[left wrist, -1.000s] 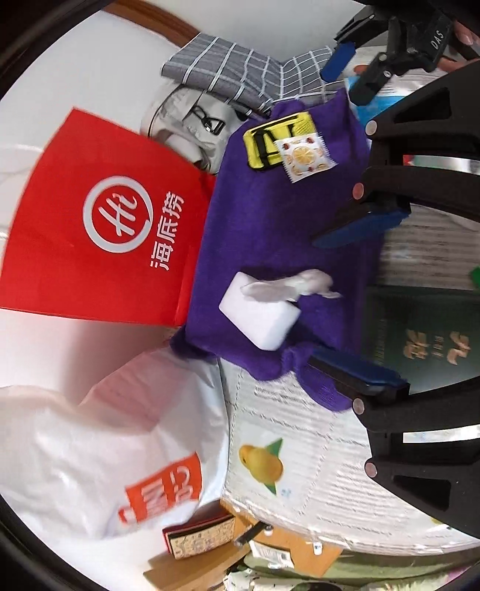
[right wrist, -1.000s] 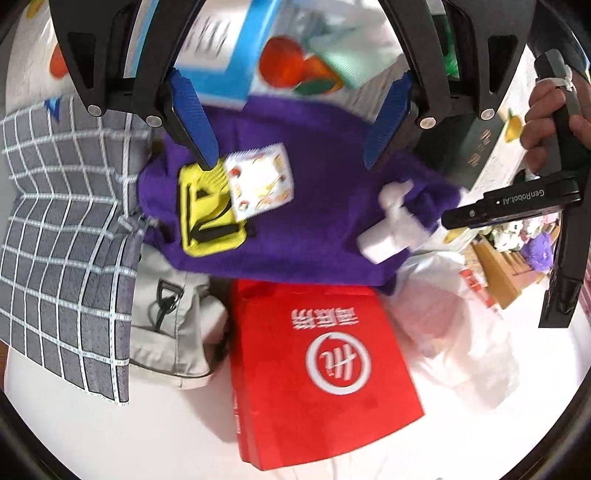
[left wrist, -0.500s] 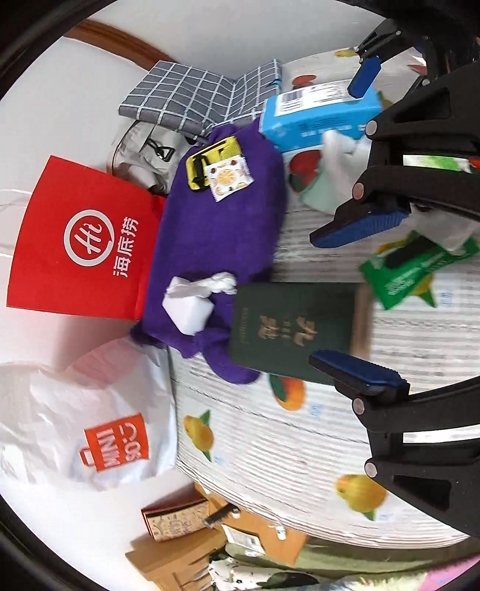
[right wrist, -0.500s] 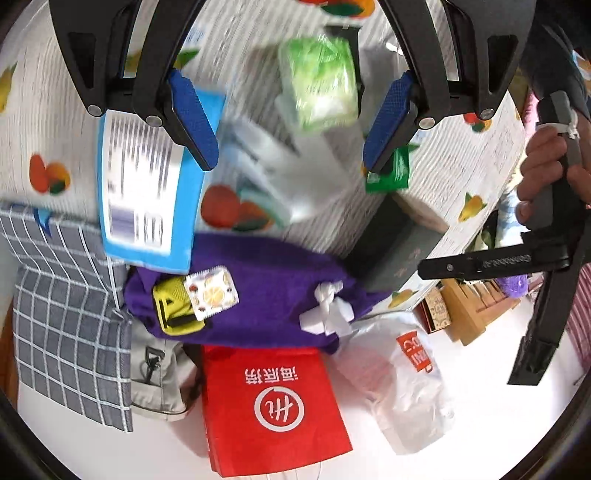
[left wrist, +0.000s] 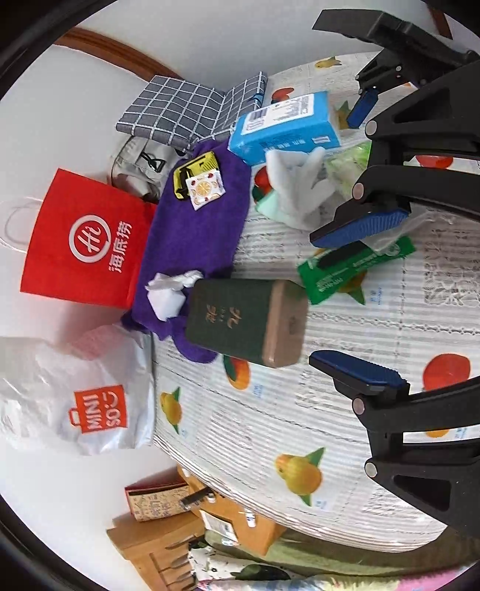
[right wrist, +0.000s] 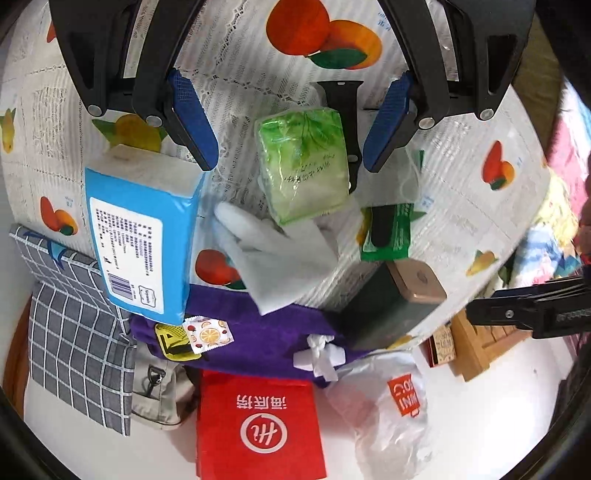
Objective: Organize soft objects
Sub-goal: 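Grasp the green tissue pack with the right tool while the left tool reaches toward the black strap, then grasp the black watch strap with the left tool while the right tool holds the green pack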
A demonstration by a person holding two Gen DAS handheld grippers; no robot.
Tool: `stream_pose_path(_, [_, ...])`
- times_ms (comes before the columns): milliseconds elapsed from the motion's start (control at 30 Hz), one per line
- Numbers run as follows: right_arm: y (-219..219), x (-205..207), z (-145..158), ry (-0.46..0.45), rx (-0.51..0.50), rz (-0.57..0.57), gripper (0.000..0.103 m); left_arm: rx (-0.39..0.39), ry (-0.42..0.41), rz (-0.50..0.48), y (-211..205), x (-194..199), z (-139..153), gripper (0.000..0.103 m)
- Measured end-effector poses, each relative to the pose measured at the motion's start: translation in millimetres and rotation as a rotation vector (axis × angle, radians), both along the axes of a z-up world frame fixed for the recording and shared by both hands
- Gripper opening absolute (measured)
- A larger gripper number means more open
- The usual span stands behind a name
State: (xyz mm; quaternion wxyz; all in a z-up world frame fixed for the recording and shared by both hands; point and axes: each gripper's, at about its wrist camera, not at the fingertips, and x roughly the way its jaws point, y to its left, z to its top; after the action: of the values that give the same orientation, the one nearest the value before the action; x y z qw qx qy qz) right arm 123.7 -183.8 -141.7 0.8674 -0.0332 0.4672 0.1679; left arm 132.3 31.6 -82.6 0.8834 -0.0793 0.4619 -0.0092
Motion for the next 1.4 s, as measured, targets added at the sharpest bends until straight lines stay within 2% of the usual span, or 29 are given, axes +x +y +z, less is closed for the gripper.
stream_pose_path(167, [8.9,3.0,-21.6,0.021,-0.001,0.007,0.08,0.017,0.035,0.023,3.9,-6.3,-19.0,0.055])
stream_pose_path(300, [11.4,5.7,-32.8,0.032,-0.024,0.009,0.056,0.018,0.059,0.033,5.8,-7.0,-30.6,0.055])
stream_pose_path(367, [5.1,3.7,-28.7,0.029,0.011,-0.008,0.053,0.017,0.062,0.034,5.0,-7.2,-35.0,0.055])
stream_pose_path(600, [-27.0,-10.5,-12.8,-0.014,0.064,-0.066,0.053,0.029,0.089,0.04,-3.3,-2.5,-53.3,0.055])
stream_pose_path(833, [-60.7,-15.2,-22.1,0.01,0.093,-0.086,0.053,0.065,0.126,0.026,-22.3,8.1,-75.3,0.055])
stream_pose_path(1033, [-66.0,-19.5,-30.7,0.023,0.102,-0.076,0.053,0.089,0.137,-0.016,-40.8,12.5,-88.2,0.055])
stream_pose_path(1067, [-66.4,-19.3,-32.9,0.028,0.106,-0.076,0.053,0.092,0.135,-0.022,-42.9,13.0,-89.1,0.052])
stream_pose_path(1100, [-66.4,-19.1,-35.1,0.034,0.111,-0.078,0.053,0.098,0.129,-0.031,-45.9,13.7,-90.6,0.039])
stream_pose_path(1200, [-66.2,-20.2,-38.1,0.032,0.11,-0.075,0.053,0.074,0.123,-0.064,-51.5,14.5,-95.0,0.013])
stream_pose_path(1400, [-70.1,-23.3,-35.4,0.034,0.126,-0.071,0.053,0.071,0.115,-0.082,-46.4,10.7,-89.7,0.009])
